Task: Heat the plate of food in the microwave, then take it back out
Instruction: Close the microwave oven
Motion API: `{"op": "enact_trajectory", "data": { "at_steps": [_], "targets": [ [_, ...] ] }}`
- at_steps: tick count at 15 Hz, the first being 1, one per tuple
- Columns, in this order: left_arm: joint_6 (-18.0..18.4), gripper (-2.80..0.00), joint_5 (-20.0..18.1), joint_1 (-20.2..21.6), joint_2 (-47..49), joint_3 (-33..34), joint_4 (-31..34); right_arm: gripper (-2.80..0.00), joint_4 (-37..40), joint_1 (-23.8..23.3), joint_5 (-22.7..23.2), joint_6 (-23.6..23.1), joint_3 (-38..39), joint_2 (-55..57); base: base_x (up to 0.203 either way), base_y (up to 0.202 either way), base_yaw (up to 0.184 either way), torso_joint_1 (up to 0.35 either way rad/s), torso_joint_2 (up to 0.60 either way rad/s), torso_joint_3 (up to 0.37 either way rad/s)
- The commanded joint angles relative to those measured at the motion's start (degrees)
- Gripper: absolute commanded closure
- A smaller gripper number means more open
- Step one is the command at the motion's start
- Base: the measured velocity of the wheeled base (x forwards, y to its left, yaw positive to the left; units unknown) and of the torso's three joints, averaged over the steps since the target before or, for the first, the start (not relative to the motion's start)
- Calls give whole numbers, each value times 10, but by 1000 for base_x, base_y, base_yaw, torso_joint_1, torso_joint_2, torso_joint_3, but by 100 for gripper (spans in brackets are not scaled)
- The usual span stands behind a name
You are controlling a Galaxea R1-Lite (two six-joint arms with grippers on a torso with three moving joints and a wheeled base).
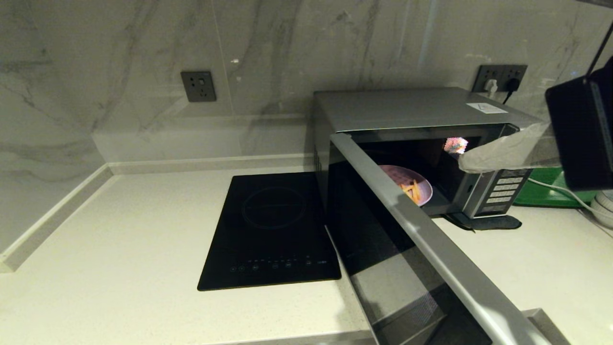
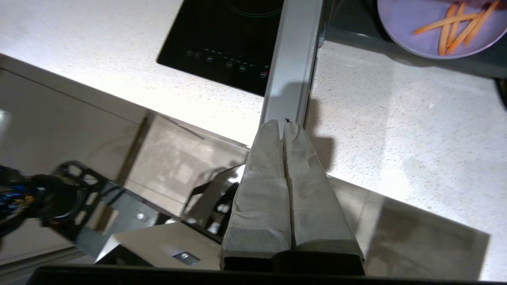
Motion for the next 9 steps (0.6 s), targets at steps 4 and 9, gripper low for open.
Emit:
{"op": "enact_trajectory", "data": {
  "at_steps": [4, 9],
  "targets": [
    [0, 0, 0, 0, 0, 0, 0, 0, 10, 103, -28, 22, 0, 17, 0, 0, 0, 0, 0, 0],
    [0, 0, 0, 0, 0, 0, 0, 0, 120, 141, -22, 91, 0, 17, 0, 0, 0, 0, 0, 0]
  ]
}}
